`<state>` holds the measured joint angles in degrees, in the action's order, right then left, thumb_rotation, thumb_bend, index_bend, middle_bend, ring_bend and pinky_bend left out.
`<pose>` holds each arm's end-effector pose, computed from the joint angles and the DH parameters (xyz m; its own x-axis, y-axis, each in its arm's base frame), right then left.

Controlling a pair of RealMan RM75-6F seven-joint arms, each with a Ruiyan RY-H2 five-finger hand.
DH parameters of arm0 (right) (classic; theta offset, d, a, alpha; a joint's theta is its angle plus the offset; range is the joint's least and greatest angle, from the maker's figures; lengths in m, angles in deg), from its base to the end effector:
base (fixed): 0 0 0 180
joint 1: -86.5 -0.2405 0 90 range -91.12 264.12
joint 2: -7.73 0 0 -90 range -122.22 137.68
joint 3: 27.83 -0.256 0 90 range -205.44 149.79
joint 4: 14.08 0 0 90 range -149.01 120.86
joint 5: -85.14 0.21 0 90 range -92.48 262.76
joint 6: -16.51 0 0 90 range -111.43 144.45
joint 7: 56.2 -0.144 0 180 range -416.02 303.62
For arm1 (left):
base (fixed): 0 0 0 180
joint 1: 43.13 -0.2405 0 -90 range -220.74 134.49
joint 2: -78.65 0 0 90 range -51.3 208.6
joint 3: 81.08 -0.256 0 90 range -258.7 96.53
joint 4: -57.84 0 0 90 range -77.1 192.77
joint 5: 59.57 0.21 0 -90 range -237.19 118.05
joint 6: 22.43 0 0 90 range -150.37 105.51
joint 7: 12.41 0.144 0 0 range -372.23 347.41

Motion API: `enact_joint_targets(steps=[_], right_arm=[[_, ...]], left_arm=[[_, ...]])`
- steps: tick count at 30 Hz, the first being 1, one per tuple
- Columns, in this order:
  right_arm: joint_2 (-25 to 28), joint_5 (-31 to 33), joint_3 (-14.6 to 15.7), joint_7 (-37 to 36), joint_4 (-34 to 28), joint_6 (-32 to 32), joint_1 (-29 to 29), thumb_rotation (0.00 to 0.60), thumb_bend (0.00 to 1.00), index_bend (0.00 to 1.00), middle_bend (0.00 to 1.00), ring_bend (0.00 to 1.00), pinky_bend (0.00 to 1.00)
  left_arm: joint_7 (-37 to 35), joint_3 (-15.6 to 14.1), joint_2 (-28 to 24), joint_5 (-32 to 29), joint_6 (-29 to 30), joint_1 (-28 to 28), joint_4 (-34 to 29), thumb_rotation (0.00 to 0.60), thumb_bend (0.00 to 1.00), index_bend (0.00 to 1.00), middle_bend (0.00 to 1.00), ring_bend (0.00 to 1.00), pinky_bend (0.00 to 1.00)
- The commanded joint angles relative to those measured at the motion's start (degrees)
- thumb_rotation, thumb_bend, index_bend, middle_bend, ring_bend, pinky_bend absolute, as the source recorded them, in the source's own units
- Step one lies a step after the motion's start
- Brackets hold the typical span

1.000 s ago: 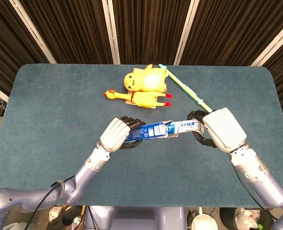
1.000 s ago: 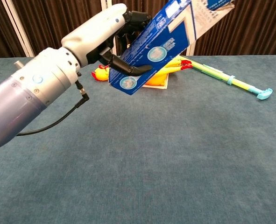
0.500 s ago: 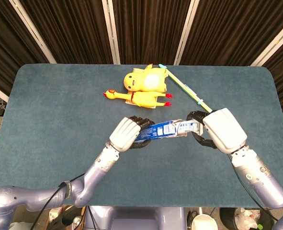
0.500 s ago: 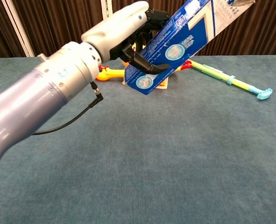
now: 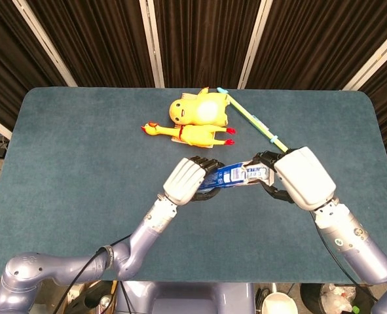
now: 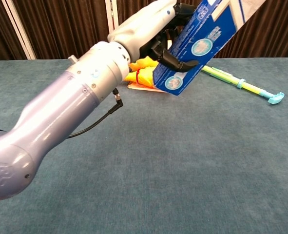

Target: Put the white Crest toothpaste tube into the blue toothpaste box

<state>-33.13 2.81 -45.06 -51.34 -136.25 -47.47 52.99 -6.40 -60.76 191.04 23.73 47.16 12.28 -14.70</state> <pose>-0.0822 -0.2867 0.2098 0.4077 0.0349 0.9124 -0.7526 -0.5530 0.3575 0.0292 0.3281 -0.0606 0.0020 0.0541 0.9985 0.7280 -0.6846 0.0356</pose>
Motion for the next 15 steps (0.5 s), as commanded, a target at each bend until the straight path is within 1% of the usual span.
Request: enact_joint_targets(steps=[1,2,3,4,7,10,13,15], right_arm=[[-0.36,-0.60,0.09,0.65,0.58,-0.18,-0.13,0.600,0.63,0.92,0.84,0.70,0.74],[-0.47,-0.80,0.13,0.95,0.70,-0.26,-0.15,0.600,0.63,0.88,0.82,0.68,0.73],[-0.60,-0.93,0.15,1.27,0.81,-0.37,-0.16,0.600,0.62,0.82,0.78,0.64,0.71],[-0.74,-0.93,0.13,1.53,0.88,-0.58,-0.13,0.600,0.59,0.77,0.75,0.60,0.70],[-1.29,-0.86,-0.13,2.03,1.11,-1.88,0.15,0.600,0.51,0.65,0.67,0.53,0.67],[-2.19,-1.31,-0.45,2.70,1.83,-3.71,0.49,0.600,0.43,0.56,0.60,0.46,0.65],[-3.20,-2.20,-0.69,2.89,2.67,-5.50,0.80,0.600,0.40,0.46,0.56,0.42,0.62],[-3.72,-2.77,-0.89,3.01,3.21,-6.57,0.94,0.600,0.39,0.42,0.55,0.41,0.62]], left_arm=[[0.22,0.37,0.52,-0.09,-0.21,0.62,0.32,0.600,0.41,0.39,0.56,0.53,0.55],[0.28,0.44,0.68,-0.06,-0.21,0.79,0.44,0.600,0.41,0.39,0.56,0.53,0.55],[0.31,0.50,0.84,-0.09,-0.22,0.93,0.54,0.600,0.41,0.39,0.56,0.53,0.55],[0.33,0.57,1.00,-0.09,-0.18,1.06,0.62,0.600,0.41,0.39,0.56,0.53,0.55],[0.34,0.74,1.40,-0.05,0.03,1.37,0.86,0.600,0.41,0.39,0.56,0.53,0.55],[0.23,0.53,1.49,0.28,0.18,1.53,0.97,0.600,0.41,0.39,0.56,0.53,0.55],[0.27,0.27,1.31,0.66,0.26,1.66,1.24,0.600,0.41,0.39,0.56,0.53,0.55],[0.21,0.23,1.27,0.70,0.38,1.66,1.22,0.600,0.41,0.39,0.56,0.53,0.55]])
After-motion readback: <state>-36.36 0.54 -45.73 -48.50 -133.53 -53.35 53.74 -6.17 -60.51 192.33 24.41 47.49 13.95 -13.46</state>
